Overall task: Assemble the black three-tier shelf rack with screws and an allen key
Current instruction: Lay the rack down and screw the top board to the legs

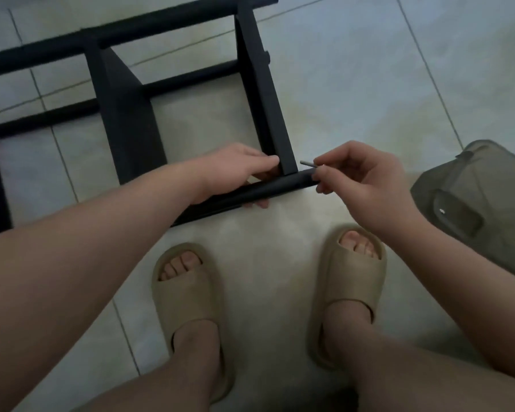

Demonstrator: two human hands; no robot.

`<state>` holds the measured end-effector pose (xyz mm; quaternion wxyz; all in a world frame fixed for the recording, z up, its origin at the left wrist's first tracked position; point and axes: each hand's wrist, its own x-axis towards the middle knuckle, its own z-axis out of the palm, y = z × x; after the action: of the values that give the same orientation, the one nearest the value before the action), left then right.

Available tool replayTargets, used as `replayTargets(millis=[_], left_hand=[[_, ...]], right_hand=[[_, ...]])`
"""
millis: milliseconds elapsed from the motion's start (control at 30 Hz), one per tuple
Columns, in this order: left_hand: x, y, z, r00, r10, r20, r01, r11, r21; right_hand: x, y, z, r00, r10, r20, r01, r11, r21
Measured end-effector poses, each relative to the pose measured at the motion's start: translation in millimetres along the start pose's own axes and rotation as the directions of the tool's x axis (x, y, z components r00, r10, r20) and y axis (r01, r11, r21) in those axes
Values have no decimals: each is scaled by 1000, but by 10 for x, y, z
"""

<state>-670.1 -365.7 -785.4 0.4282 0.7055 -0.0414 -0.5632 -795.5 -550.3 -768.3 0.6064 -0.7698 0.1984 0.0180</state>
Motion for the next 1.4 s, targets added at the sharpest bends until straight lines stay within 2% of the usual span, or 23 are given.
replayTargets(millis=[267, 533, 767, 967, 1067, 1400], left_hand=[[97, -5, 94, 998, 54, -43, -47, 988, 149], [116, 7, 120, 990, 112, -91, -100, 987, 122], [93, 10, 122, 989, 120, -88, -110, 988, 105], [86, -15, 127, 991, 108, -78, -102, 991, 84], [81, -27, 129, 991, 108, -72, -103, 992, 75], [74, -28, 127, 993, 97, -70, -93, 994, 55]], right_hand=[[-203, 114, -43, 999, 0, 46, -1, 1000, 14], [-216, 160, -45, 996, -60, 71, 62, 998, -20], [-235, 219, -22, 984, -136, 115, 153, 976, -157], [-224, 247, 14, 947, -280, 155, 315, 899, -303], [-221, 270, 46, 936, -316, 154, 350, 875, -333], [-180, 323, 151, 946, -306, 103, 323, 882, -343]])
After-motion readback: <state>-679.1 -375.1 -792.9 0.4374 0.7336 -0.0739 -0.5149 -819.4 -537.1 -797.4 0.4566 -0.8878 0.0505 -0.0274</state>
